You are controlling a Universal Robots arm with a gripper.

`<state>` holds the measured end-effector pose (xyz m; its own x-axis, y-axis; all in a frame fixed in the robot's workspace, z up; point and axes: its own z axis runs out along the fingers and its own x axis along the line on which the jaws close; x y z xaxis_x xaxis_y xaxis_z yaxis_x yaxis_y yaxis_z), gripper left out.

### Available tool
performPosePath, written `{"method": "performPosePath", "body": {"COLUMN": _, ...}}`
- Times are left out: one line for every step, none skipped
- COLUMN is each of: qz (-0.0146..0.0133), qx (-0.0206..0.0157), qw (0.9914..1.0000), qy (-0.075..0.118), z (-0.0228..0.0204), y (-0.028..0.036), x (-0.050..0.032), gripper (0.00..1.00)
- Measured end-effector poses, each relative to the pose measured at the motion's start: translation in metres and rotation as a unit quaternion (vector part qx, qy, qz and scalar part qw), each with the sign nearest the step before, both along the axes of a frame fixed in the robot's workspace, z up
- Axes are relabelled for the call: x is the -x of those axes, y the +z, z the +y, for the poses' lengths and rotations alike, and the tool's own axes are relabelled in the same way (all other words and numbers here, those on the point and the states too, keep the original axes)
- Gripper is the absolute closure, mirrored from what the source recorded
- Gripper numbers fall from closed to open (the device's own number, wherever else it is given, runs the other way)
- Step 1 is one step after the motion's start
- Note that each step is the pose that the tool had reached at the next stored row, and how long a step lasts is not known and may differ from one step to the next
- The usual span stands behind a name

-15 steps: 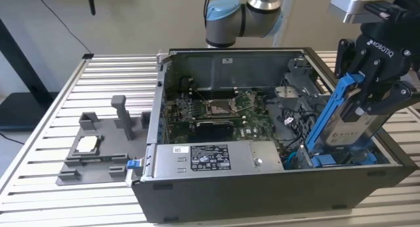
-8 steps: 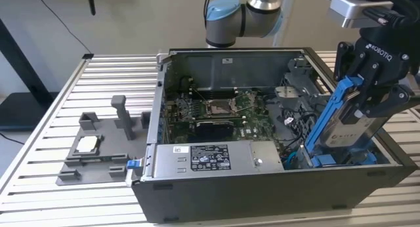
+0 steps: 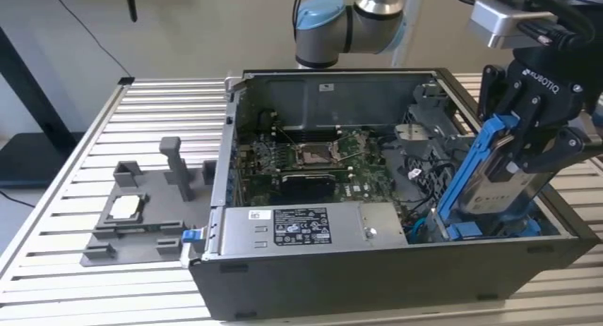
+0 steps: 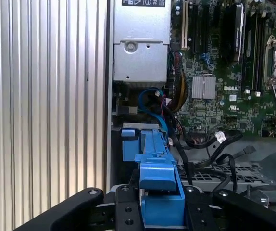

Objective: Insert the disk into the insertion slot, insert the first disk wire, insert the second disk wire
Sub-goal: 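Insert the disk into the insertion slot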

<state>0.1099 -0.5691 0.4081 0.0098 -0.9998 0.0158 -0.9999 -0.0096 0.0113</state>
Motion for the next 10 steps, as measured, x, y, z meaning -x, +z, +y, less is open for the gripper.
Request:
{"method": "performPosePath", "body": {"qz": -0.0001, "qx": -0.0001, "qw": 1.00000, "qy": 0.000, "z": 0.0000, "y": -0.0009, "x": 0.0000, "gripper": 0.67}}
{"method": "performPosePath", "body": {"qz": -0.0001, "qx": -0.0001, "qw": 1.00000, "qy": 0.000, "z": 0.0000, "y": -0.0016, "x": -0.0001, "gripper": 0.67}}
{"method": "performPosePath", "body": {"qz": -0.0002, "qx": -0.0003, "qw": 1.00000, "qy": 0.000, "z": 0.0000, "y": -0.0025, "x": -0.0001, "gripper": 0.67}}
{"method": "performPosePath", "body": {"qz": -0.0002, "qx": -0.0005, "qw": 1.00000, "qy": 0.000, "z": 0.0000, "y": -0.0036, "x": -0.0002, "gripper": 0.67}}
{"method": "performPosePath", "body": {"qz": -0.0002, "qx": -0.0006, "qw": 1.00000, "qy": 0.000, "z": 0.0000, "y": -0.0047, "x": -0.0002, "gripper": 0.67}}
{"method": "performPosePath", "body": {"qz": -0.0002, "qx": -0.0009, "qw": 1.00000, "qy": 0.000, "z": 0.0000, "y": -0.0060, "x": -0.0002, "gripper": 0.67}}
{"method": "performPosePath", "body": {"qz": -0.0002, "qx": -0.0012, "qw": 1.00000, "qy": 0.000, "z": 0.0000, "y": -0.0075, "x": -0.0003, "gripper": 0.67}}
{"method": "performPosePath", "body": {"qz": -0.0003, "qx": -0.0014, "qw": 1.00000, "qy": 0.000, "z": 0.0000, "y": -0.0092, "x": -0.0003, "gripper": 0.67}}
{"method": "performPosePath", "body": {"qz": -0.0003, "qx": -0.0016, "qw": 1.00000, "qy": 0.001, "z": 0.0000, "y": -0.0109, "x": -0.0003, "gripper": 0.67}}
{"method": "performPosePath", "body": {"qz": -0.0004, "qx": -0.0019, "qw": 1.00000, "qy": 0.001, "z": 0.0000, "y": -0.0126, "x": -0.0003, "gripper": 0.67}}
